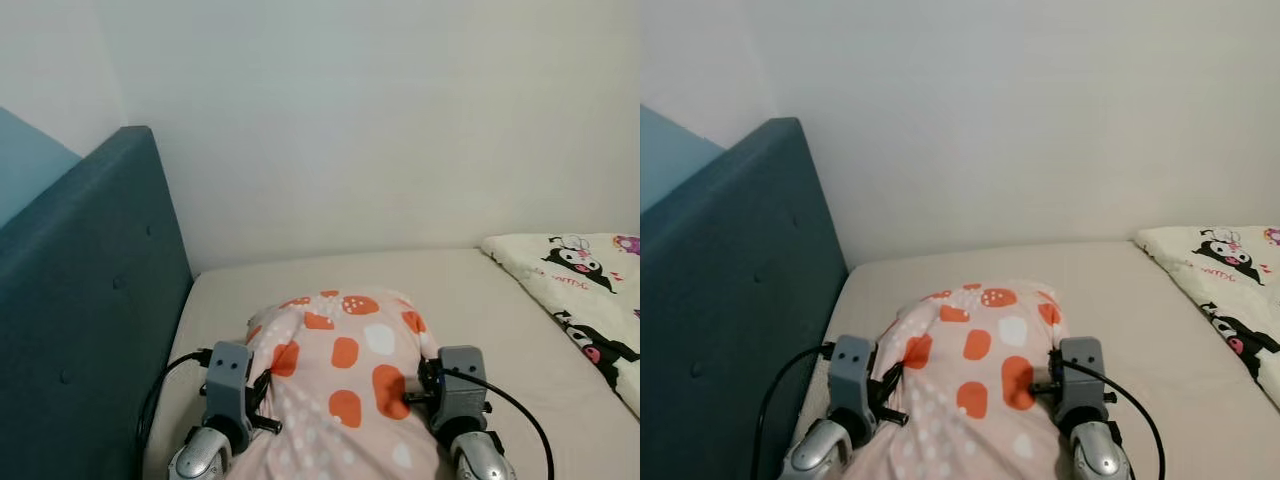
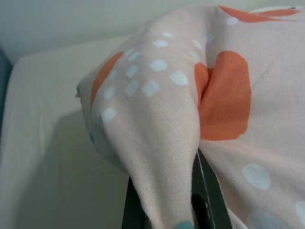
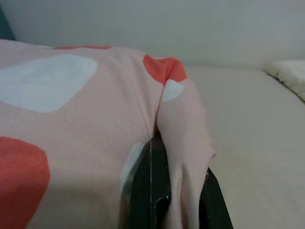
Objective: Clean up the room
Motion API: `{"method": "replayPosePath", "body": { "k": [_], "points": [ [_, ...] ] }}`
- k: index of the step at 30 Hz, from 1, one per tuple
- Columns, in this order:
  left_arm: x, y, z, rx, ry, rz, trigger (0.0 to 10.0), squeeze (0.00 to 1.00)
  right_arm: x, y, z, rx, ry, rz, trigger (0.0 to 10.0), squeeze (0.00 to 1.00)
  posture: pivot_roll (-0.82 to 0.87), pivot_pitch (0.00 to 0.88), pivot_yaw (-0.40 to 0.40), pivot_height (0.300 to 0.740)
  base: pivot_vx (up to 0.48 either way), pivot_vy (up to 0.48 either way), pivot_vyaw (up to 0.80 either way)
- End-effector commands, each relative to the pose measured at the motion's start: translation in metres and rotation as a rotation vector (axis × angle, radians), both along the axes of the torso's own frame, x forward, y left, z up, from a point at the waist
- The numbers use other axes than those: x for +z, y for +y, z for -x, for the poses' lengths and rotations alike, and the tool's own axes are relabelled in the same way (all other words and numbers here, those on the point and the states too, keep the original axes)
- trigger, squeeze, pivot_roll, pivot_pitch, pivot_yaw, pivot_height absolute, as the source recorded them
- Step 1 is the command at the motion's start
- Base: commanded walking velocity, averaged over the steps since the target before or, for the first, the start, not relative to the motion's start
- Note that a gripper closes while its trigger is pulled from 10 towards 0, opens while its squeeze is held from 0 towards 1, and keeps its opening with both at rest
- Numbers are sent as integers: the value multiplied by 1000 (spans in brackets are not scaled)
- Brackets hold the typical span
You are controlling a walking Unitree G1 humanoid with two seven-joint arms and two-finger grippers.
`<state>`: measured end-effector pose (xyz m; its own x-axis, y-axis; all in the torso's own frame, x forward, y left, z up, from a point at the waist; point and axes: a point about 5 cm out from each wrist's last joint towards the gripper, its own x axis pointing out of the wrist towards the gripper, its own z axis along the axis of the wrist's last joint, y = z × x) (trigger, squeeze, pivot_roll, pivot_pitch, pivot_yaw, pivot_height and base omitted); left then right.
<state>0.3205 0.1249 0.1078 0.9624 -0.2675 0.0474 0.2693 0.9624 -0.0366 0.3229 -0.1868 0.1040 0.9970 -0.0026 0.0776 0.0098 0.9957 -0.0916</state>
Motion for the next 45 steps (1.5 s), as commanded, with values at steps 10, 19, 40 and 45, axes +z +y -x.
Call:
{"method": "replayPosePath", "body": {
  "k": [10, 19, 40, 45],
  "points": [
    [2, 8, 0, 27, -23, 11, 10000, 0, 1, 3, 1, 10, -17, -9, 10000, 0, -2, 95, 11, 740, 0, 0, 0],
    [2, 8, 0, 24, -25, -1, 10000, 0, 0, 3, 1, 9, -18, 8, 10000, 0, -5, 84, 16, 740, 0, 0, 0],
    [4, 7, -2, 32, -31, -5, 10000, 0, 2, 0, 2, -5, -25, 64, 10000, 0, -6, 89, 16, 740, 0, 0, 419],
    [4, 7, -2, 32, -29, -2, 10000, 0, 3, -2, 2, -10, -26, 64, 10000, 0, -10, 96, 16, 740, 0, 0, 800]
  ]
}}
